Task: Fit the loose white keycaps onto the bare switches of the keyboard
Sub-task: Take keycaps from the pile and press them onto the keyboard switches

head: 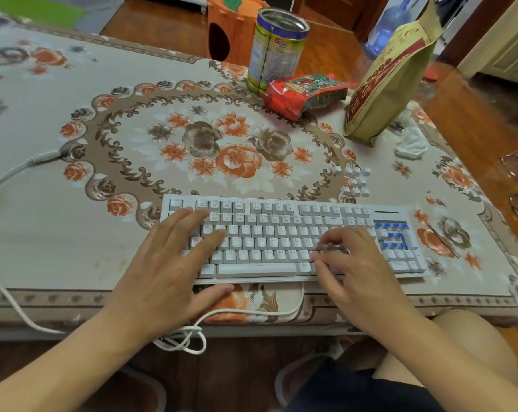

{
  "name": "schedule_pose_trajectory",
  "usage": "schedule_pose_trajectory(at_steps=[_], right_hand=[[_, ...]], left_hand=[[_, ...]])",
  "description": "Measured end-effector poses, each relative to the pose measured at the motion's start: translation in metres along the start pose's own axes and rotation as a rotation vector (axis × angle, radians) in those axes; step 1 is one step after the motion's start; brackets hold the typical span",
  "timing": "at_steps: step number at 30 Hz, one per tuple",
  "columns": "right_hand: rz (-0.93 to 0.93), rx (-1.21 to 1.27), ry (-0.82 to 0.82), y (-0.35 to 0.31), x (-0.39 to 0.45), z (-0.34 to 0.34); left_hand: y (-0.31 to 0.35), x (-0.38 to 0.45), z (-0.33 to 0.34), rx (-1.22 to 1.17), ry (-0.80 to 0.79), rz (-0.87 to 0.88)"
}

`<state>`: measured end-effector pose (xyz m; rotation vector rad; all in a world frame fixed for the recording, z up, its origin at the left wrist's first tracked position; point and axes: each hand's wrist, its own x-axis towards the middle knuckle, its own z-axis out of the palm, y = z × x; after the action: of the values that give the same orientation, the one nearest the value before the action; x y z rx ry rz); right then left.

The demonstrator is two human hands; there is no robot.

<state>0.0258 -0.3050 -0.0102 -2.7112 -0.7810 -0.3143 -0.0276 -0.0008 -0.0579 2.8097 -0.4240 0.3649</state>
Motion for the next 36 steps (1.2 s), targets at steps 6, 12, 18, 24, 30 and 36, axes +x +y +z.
schedule_pose_trajectory(at_steps=[6,12,18,24,30,36], right_hand=[[0.06,0.028,-0.014,-0.002,-0.002,0.008],[0.148,0.057,-0.139,-0.006,-0.002,-0.006],[0.516,0.17,0.056,0.046,0.019,-0.043],[0.82,0.174,-0.15,0.113,0.032,-0.047],[0.753,0.072,-0.24,0.119,0.044,-0.052],[0.439,-0.002,-0.193,0.135,0.129,-0.038]], left_hand=[[0.001,0.001,-0.001,-0.019,-0.002,-0.001],[0.007,0.0,-0.008,-0.055,-0.017,-0.013],[0.011,0.007,-0.022,-0.07,-0.075,-0.094],[0.007,0.022,-0.03,-0.049,-0.192,-0.165],[-0.004,0.049,-0.041,0.1,-0.388,-0.133],[0.033,0.082,-0.033,0.029,-0.358,0.005]])
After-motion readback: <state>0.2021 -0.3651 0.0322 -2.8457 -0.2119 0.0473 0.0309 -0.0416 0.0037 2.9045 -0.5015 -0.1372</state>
